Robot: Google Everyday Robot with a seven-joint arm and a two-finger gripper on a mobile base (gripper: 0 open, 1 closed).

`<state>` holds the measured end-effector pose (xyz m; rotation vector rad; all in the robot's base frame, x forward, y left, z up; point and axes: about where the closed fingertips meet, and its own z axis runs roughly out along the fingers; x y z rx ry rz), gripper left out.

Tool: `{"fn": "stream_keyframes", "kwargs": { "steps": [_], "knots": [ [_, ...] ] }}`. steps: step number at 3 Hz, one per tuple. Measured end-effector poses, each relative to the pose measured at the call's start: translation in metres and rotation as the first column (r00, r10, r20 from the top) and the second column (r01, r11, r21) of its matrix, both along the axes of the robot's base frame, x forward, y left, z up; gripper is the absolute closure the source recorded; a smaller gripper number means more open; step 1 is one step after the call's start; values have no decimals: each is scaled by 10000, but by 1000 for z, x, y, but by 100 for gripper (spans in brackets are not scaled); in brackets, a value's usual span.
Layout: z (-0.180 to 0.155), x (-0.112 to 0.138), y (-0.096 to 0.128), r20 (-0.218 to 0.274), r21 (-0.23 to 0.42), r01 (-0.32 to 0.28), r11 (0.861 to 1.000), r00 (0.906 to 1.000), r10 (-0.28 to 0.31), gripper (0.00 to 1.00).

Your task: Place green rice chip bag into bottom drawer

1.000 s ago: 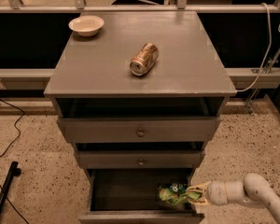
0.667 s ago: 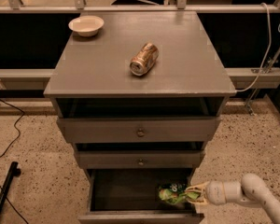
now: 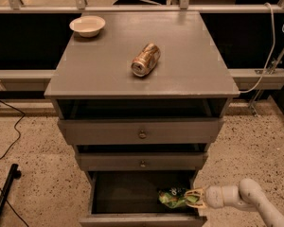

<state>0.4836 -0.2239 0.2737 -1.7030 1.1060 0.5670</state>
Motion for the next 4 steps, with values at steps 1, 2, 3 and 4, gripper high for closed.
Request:
{"fn": "stream_keyframes", "kwargs": {
  "steps": [1, 2, 3, 4],
  "knots": [
    [-6, 11, 15, -21, 163, -135, 9998, 9999, 136, 100],
    [-11, 18, 32, -131, 442, -297, 9986, 9995, 303, 100],
    [-20, 15, 43, -381, 746, -233, 9969, 9989, 262, 85],
    [-20, 15, 46, -395, 764, -275, 9967, 9988, 306, 61]
  ]
}}
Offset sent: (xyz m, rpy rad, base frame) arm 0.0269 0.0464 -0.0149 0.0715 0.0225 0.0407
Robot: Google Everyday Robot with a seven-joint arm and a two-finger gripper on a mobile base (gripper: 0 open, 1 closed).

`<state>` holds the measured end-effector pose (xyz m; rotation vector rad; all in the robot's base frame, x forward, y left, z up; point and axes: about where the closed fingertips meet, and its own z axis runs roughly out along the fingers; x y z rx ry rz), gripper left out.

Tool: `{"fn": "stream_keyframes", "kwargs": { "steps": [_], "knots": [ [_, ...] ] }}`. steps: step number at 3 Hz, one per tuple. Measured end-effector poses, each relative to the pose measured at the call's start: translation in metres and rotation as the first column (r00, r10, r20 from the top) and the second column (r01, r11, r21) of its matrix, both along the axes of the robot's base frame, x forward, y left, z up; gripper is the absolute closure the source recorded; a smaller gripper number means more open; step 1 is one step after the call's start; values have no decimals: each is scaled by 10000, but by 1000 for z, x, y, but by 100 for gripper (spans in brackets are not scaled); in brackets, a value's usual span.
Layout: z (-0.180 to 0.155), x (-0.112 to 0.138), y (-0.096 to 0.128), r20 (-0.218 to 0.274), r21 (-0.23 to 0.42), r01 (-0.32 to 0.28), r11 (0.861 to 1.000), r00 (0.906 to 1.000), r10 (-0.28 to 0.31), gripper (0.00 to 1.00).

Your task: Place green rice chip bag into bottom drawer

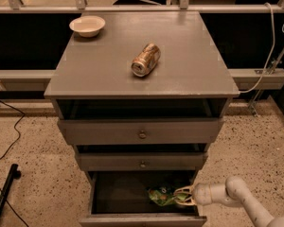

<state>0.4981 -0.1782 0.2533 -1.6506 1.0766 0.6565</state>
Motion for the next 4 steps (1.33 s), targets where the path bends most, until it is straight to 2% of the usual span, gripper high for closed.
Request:
{"fn": "stream_keyframes", "kwargs": {
  "steps": [2, 3, 4],
  "knots": [
    [-2, -2, 6, -48, 57, -78, 10000, 10000, 78, 13],
    [-3, -2, 8, -67, 80, -109, 9999, 9999, 109, 0],
    [-3, -2, 8, -67, 80, -109, 9999, 9999, 109, 0]
  ]
}}
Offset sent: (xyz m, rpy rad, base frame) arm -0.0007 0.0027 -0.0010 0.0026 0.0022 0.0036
